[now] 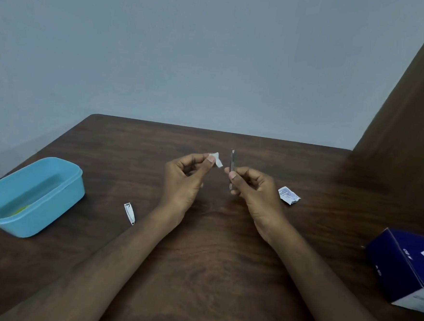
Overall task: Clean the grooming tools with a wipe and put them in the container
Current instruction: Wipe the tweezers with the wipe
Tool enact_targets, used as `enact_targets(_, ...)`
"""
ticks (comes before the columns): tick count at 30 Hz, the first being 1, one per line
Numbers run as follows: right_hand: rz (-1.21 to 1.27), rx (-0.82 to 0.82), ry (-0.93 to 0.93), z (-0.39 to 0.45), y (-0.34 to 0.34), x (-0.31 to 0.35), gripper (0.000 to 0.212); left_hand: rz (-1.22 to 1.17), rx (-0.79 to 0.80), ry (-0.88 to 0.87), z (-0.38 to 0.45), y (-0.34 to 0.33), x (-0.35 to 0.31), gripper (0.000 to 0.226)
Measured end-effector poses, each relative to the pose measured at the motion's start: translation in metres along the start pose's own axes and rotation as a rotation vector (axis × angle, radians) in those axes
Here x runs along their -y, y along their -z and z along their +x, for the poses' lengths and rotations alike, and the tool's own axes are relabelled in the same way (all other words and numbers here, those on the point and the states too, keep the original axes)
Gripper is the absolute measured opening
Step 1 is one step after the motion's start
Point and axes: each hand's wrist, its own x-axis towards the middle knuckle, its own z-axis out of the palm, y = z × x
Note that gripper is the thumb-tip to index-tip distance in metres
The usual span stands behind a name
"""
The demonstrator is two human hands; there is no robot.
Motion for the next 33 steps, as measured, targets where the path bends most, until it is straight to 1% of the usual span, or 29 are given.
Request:
enact_targets(5, -0.061, -0.026, 0.117, 0.001, 0.001, -0.002, 0.011, 0.081, 0.023, -0.021, 0.0, 0.002, 0.004, 0.013)
enact_targets(7, -0.075, -0.033, 0.133, 0.002, 0.0, -0.002, 0.009, 0.113, 0.045, -0.033, 0.0, 0.003, 0.005, 0.014)
enact_targets(10, -0.168, -0.031, 0.159, 0.002, -0.001, -0.008, 0.009, 0.101, 0.098, -0.038, -0.002, 0.001, 0.002, 0.013)
enact_targets(14, -0.215, -0.058, 0.168, 0.001, 0.0, -0.011, 0.008, 0.101, 0.172, -0.058, -0.003, 0.0, 0.001, 0.015)
enact_targets(17, -0.27, -0.059, 0.193, 0.0, 0.002, -0.007, 0.008, 0.109, 0.178, -0.08, -0.003, -0.001, 0.003, 0.016)
enact_targets(20, -0.31, -0.024, 0.216, -0.001, 0.003, -0.004, 0.011, 0.106, 0.193, -0.101, -0.002, 0.0, 0.005, 0.015)
enact_targets(24, -0.394, -0.017, 0.274, -0.003, 0.003, -0.004, 0.015, 0.19, 0.183, -0.11, 0.0, 0.0, 0.009, 0.018)
enact_targets(27, -0.356, -0.042, 0.266, -0.003, 0.002, -0.005, 0.013, 0.213, 0.219, -0.094, 0.0, 0.001, 0.01, 0.016)
enact_targets(30, -0.321, -0.033, 0.255, -0.003, 0.002, -0.006, 0.016, 0.281, 0.25, -0.146, 0.0, 0.002, 0.01, 0.015)
enact_targets(33, -0.332, 0.0, 0.213, -0.001, 0.002, -0.006, 0.022, 0.195, 0.239, -0.125, -0.002, 0.0, 0.003, 0.013)
